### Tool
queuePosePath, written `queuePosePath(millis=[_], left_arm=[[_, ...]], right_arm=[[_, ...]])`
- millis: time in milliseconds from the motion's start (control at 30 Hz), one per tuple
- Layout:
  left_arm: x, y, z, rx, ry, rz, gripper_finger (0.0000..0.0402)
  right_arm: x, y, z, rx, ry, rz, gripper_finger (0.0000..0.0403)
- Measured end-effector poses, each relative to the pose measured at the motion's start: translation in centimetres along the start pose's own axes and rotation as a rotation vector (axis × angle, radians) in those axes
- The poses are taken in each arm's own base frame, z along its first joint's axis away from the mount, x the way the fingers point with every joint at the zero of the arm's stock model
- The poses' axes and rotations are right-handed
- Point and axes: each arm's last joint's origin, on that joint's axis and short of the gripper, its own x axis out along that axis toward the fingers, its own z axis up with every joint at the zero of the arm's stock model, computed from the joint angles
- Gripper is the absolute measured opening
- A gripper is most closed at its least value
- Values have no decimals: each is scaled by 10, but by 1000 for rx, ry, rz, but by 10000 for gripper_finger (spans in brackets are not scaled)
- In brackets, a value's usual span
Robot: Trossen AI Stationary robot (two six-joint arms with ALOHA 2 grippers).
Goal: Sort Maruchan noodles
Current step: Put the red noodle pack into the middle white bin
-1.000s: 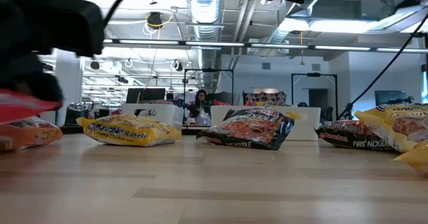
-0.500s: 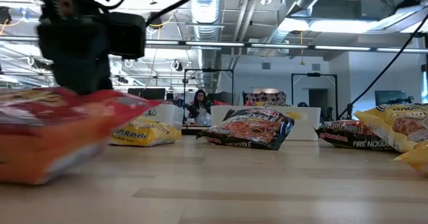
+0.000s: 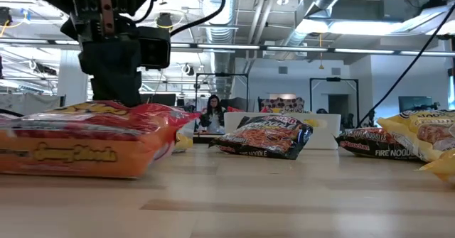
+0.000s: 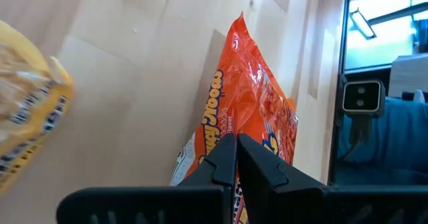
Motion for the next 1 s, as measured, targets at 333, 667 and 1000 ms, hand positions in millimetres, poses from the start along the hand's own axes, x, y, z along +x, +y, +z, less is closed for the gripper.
queuePosePath(millis=[333, 667, 1000], left_arm=[[-4, 9, 9, -28, -37, 21, 0], [-4, 8, 8, -26, -36, 18, 0], [-4, 8, 8, -25, -31, 12, 0]], right_arm=[[21, 2, -11, 56, -106, -64, 228], [58, -9, 2, -85, -221, 105, 228], [78, -45, 31, -29, -346, 229, 228]])
